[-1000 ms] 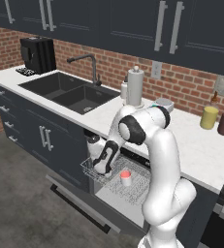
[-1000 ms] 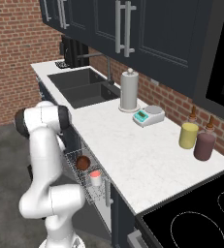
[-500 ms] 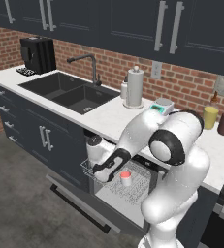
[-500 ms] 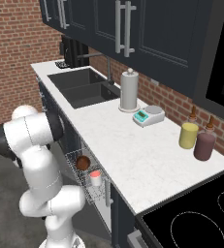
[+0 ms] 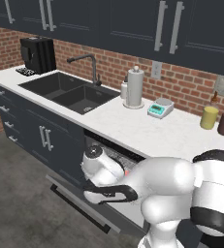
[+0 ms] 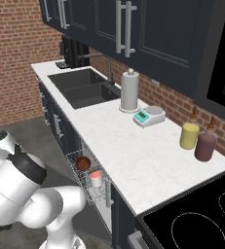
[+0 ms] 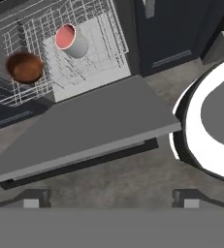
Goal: Pick up the cup and bowl from the counter, place them in the dishwasher, and close the dishwasher door.
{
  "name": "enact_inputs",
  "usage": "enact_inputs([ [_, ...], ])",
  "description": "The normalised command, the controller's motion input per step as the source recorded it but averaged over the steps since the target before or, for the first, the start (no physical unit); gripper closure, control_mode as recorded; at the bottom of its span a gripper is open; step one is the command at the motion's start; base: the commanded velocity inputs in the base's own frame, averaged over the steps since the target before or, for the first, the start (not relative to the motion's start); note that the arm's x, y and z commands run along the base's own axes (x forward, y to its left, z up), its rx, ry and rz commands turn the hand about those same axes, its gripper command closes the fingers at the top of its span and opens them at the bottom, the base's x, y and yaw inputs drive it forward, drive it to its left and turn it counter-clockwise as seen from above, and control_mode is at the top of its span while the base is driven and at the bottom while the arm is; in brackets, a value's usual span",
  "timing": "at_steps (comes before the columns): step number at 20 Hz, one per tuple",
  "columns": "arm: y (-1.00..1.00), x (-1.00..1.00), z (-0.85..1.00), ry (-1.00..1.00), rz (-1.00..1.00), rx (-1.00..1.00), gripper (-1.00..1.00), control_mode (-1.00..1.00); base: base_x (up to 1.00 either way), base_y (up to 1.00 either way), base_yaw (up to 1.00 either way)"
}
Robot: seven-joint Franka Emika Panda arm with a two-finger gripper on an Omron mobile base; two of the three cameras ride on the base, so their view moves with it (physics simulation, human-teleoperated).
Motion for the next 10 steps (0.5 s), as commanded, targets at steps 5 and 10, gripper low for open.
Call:
enact_inputs([
  [5,0.75,-0.14,-0.12,0.0,0.0,0.0,-1.0,-1.0,0.0,0.0,0.0],
  [10,0.75,0.0,-0.49,-0.03,0.03,-0.01,-1.0,-1.0,0.0,0.0,0.0],
])
